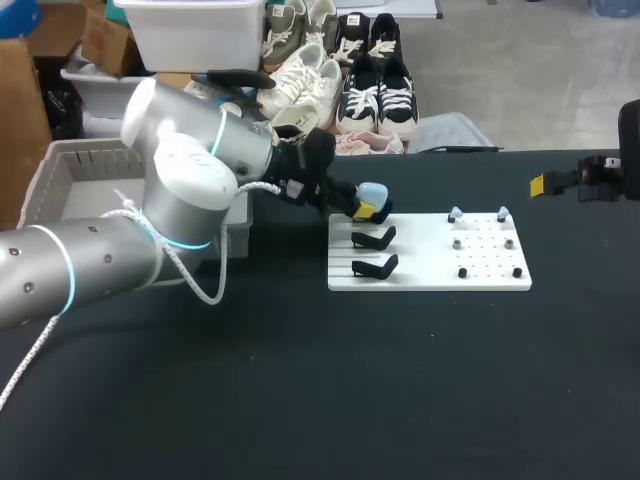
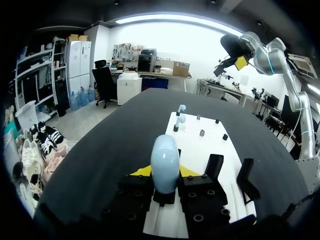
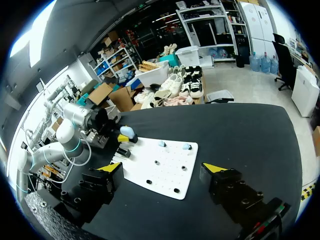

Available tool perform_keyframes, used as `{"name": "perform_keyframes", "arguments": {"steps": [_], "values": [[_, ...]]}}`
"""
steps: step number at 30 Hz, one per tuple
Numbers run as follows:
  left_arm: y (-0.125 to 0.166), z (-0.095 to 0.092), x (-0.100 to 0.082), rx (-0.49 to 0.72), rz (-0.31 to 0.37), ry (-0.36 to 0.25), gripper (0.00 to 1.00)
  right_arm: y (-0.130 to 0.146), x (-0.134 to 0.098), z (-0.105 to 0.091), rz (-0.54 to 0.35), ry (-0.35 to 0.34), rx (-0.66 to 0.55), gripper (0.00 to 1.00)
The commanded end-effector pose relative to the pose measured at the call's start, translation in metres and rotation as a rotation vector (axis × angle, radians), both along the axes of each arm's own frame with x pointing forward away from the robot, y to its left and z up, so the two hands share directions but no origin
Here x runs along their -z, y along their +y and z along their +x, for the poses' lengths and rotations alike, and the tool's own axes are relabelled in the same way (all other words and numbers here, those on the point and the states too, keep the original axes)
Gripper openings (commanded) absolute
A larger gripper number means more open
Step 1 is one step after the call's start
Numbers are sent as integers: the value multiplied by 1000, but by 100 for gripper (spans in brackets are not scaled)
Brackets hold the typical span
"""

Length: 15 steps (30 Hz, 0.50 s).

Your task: Pick up each earbud case from the left stands, insert the matching earbuds, close the lid, and place the case in the box.

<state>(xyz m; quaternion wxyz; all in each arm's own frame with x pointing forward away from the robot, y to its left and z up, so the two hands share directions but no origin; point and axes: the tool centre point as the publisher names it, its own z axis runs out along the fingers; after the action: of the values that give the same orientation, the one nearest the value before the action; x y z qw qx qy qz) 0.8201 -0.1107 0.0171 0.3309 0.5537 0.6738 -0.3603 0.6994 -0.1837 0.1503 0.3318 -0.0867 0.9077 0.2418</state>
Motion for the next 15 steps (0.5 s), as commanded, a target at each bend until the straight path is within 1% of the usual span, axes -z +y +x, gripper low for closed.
{"name": "perform_keyframes", "arguments": {"steps": [1,5,8,9,11,14,15], "values": [[5,-4,-6,-8,-10,-9,0,-1,0,0,2,1,-4,100],[8,-7,-19,-12,-20,-21,0,-1,0,0,2,1,-4,100],[8,-10,-30,-19,-29,-37,0,-1,0,0,2,1,-4,100],[8,-12,-33,-26,-26,-50,0,-1,0,0,2,1,-4,100],[8,-15,-39,-34,-30,-52,0,-1,0,0,2,1,-4,100],[5,-22,-47,-53,-4,-65,0,-1,0,0,2,1,-4,100],[4,-25,-50,-53,-6,-65,0,-1,0,0,2,1,-4,100]]}}
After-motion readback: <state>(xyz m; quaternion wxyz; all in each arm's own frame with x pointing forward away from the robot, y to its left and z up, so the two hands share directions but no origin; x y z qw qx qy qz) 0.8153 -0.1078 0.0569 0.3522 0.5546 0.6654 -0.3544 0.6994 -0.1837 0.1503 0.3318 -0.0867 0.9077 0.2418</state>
